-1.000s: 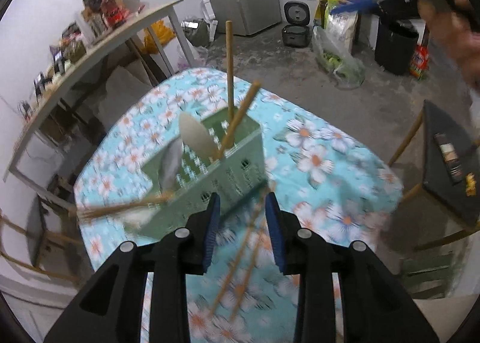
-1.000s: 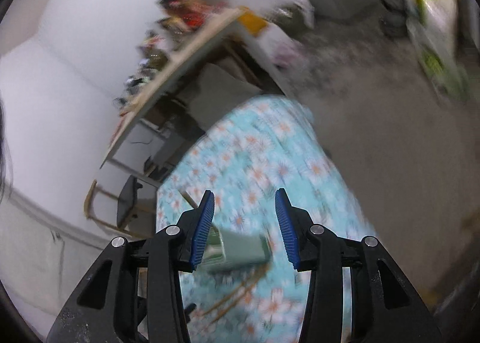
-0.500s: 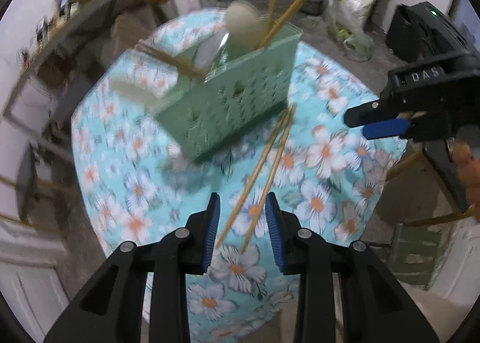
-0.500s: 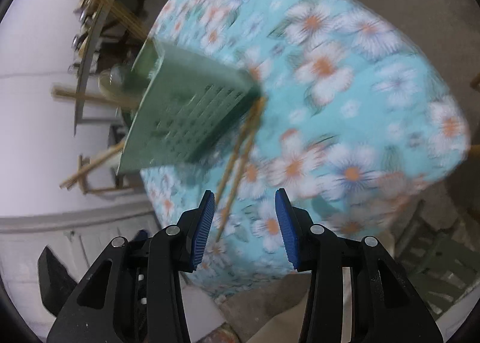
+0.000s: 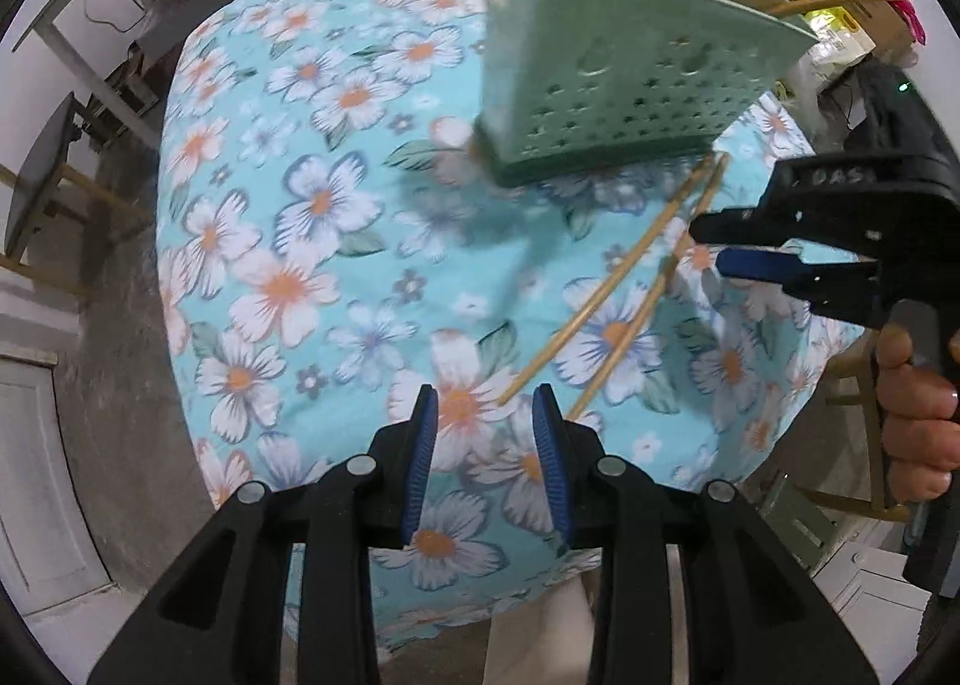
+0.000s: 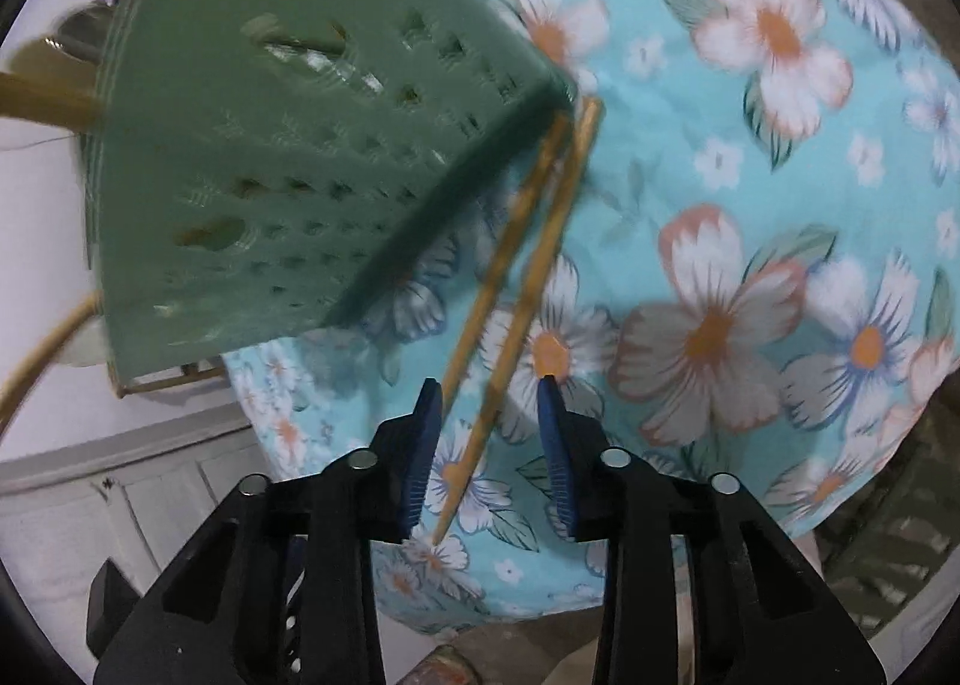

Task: Organize utensils
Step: 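Move both tools back down to the loose chopsticks on the cloth, then close the right tool on one loose wooden chopstick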

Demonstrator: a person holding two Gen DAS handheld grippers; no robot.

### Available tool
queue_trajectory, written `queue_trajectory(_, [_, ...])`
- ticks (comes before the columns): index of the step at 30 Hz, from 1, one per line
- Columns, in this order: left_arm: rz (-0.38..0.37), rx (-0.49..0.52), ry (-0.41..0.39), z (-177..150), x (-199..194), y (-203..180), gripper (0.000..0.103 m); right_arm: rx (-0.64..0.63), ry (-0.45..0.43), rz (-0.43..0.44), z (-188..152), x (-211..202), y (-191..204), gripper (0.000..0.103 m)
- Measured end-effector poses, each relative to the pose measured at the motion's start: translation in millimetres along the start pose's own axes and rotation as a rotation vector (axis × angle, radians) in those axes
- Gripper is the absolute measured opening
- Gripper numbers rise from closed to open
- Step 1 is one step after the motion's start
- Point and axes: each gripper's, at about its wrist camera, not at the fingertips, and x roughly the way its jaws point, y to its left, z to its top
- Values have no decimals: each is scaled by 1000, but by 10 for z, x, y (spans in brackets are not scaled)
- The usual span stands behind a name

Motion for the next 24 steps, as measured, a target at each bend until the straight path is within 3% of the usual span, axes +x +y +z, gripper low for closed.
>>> queue_trajectory(14, [-28, -39, 9, -92, 98, 240, 31, 90, -64, -79, -164, 355, 110, 25])
queue_trajectory(16, [-31, -46, 7, -91, 112, 260, 31, 75, -75, -112, -181, 376, 173, 20])
queue_trajectory(18, [-32, -51, 5, -92, 122, 273, 31, 84, -79, -131, -196, 395, 157, 7])
queue_trajectory(24, [-41, -47, 0, -102, 126, 228, 31, 95, -52, -114, -190, 387, 73, 4])
